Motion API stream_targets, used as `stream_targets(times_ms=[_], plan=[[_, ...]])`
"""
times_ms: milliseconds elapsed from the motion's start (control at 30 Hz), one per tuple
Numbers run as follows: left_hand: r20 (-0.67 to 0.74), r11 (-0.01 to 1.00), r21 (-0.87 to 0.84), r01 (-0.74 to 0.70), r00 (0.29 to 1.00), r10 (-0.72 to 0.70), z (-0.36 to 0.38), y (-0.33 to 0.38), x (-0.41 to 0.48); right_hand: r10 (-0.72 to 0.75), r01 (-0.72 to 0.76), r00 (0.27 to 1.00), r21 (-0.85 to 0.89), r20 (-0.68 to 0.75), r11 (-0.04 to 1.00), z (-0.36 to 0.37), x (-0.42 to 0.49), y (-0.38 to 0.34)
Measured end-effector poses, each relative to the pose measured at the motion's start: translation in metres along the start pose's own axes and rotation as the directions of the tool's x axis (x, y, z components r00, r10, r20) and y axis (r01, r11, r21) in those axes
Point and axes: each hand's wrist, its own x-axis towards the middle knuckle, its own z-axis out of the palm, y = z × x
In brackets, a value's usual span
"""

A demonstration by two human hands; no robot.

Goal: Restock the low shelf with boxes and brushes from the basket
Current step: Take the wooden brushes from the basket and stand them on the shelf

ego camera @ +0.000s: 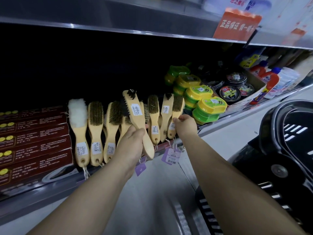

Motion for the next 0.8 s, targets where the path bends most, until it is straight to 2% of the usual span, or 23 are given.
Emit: stream_targets(times_ms=[100,300,467,600,800], plan=[[0.042,1.0,0.006,-0.019,0.999,0.019,-0.002,-0.001,0.001,-0.038,0.039,0.998,-0.03,0.041,0.999,0.001,0.001,0.003],[0.05,0.996,0.068,-0.057,0.997,0.054,-0.006,0.001,0.002,-0.008,0.005,0.994,0.03,0.109,1.0,0.006,0.003,0.008],[0.043,0.993,0.085,-0.077,0.996,0.073,-0.008,0.0,0.0,0.042,-0.044,0.998,0.047,0.035,0.998,-0.001,0.01,0.011],[0.042,0.994,0.088,-0.069,0.997,0.066,-0.009,-0.001,0.0,-0.004,0.002,1.0,0.1,0.018,0.995,-0.011,0.015,0.015],[0.057,0.993,0.093,-0.07,0.996,0.065,-0.008,-0.001,-0.005,-0.024,0.033,0.99,-0.063,0.136,0.997,-0.007,0.025,0.015]])
